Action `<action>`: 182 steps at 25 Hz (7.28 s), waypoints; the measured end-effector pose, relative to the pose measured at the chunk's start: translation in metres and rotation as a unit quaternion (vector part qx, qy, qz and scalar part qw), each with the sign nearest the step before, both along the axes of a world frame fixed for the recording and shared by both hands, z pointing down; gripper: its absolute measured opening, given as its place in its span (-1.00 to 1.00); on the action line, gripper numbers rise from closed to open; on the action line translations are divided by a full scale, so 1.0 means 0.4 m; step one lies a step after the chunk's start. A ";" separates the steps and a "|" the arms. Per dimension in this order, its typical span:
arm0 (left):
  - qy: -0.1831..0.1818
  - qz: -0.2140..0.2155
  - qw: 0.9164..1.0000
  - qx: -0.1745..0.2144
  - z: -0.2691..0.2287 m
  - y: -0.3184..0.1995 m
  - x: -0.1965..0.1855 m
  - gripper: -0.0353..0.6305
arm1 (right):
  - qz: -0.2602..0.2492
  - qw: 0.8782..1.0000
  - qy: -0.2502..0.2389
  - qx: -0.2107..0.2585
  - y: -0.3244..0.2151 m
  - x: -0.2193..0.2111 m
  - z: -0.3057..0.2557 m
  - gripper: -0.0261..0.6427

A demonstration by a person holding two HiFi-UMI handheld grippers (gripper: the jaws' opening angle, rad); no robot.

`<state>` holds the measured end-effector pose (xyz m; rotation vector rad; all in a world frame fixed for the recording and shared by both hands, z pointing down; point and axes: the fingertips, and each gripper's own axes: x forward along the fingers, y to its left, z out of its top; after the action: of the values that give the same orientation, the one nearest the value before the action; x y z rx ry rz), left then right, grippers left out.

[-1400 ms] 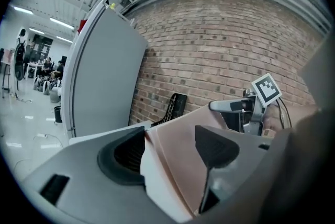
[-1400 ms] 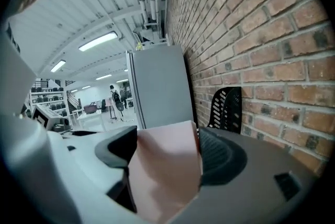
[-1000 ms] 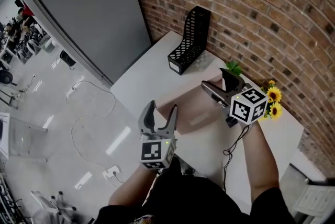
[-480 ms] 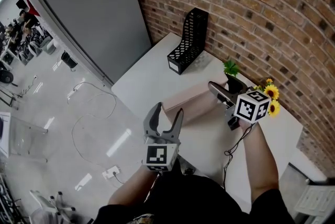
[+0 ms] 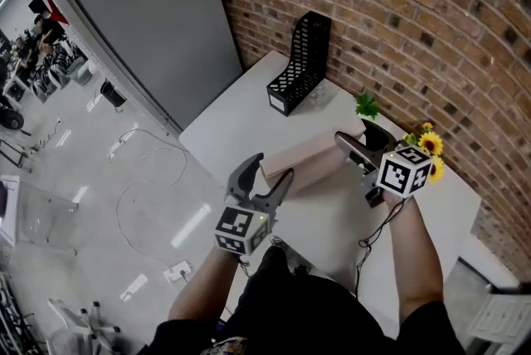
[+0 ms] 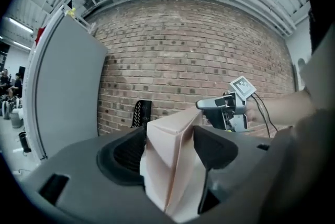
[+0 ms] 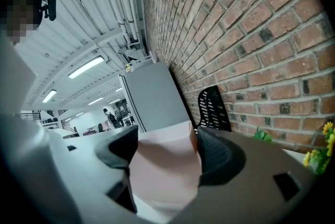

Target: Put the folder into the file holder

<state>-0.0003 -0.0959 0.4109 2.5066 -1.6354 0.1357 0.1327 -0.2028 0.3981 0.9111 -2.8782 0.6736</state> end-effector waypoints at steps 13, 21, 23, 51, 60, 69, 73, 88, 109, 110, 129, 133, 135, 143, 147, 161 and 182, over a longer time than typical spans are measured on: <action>-0.047 0.116 0.992 0.014 0.007 -0.049 0.080 -0.05 | -0.005 1.000 -0.011 0.003 0.015 0.017 0.000 0.16; -0.074 0.132 0.988 0.029 0.009 -0.035 0.116 -0.24 | 0.009 1.000 -0.013 0.007 0.009 0.032 -0.002 0.15; -0.071 0.126 0.989 0.033 0.009 -0.030 0.125 -0.29 | 0.024 1.000 -0.013 0.014 0.005 0.037 -0.004 0.14; -0.031 -0.035 0.996 0.074 -0.196 -0.022 -0.027 -0.41 | 0.110 0.984 0.036 0.135 0.064 0.075 -0.112 -0.91; -0.009 -0.043 0.992 0.116 -0.292 -0.119 -0.122 -0.41 | 0.131 0.982 0.046 0.130 0.011 0.057 -0.106 -0.91; 0.010 -0.003 0.992 0.129 -0.342 -0.294 -0.219 -0.41 | 0.183 0.974 0.055 0.120 -0.096 0.006 -0.105 -0.91; 0.020 0.007 0.992 0.122 -0.358 -0.378 -0.265 -0.41 | 0.202 0.971 0.058 0.115 -0.145 -0.029 -0.105 -0.91; 0.051 0.060 0.983 0.167 -0.413 -0.629 -0.310 -0.41 | 0.265 0.956 0.070 0.105 -0.248 -0.081 -0.084 -0.91; 0.060 0.067 0.984 0.156 -0.359 -0.813 -0.261 -0.41 | 0.292 0.950 0.084 0.079 -0.279 -0.081 -0.025 -0.91; 0.062 0.065 0.984 0.154 -0.355 -0.819 -0.261 -0.41 | 0.292 0.949 0.085 0.078 -0.281 -0.081 -0.025 -0.91; 0.072 0.051 0.984 0.154 -0.325 -0.886 -0.223 -0.41 | 0.297 0.949 0.083 0.057 -0.303 -0.080 0.020 -0.91; 0.076 0.049 0.985 0.149 -0.320 -0.899 -0.214 -0.41 | 0.298 0.950 0.082 0.054 -0.306 -0.079 0.028 -0.91; 0.077 0.044 0.986 0.143 -0.304 -0.905 -0.216 -0.41 | 0.298 0.950 0.081 0.053 -0.307 -0.080 0.032 -0.91; 0.060 0.033 0.989 0.131 -0.217 -0.921 -0.205 -0.41 | 0.302 0.949 0.082 0.047 -0.316 -0.067 0.040 -0.91; 0.046 0.039 0.990 0.124 -0.164 -0.925 -0.185 -0.40 | 0.304 0.948 0.081 0.044 -0.320 -0.062 0.046 -0.91; 0.026 0.034 0.993 0.107 -0.019 -0.921 -0.161 -0.38 | 0.308 0.948 0.078 0.032 -0.310 -0.059 0.067 -0.91; -0.011 0.035 0.989 0.141 -0.110 -0.774 -0.194 -0.21 | 0.294 0.951 0.067 0.072 -0.240 -0.061 -0.013 -0.91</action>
<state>-0.0781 -0.4055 0.3668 2.7790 -1.6794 -0.0666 0.1082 -0.2989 0.3929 1.7894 -2.5504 0.3991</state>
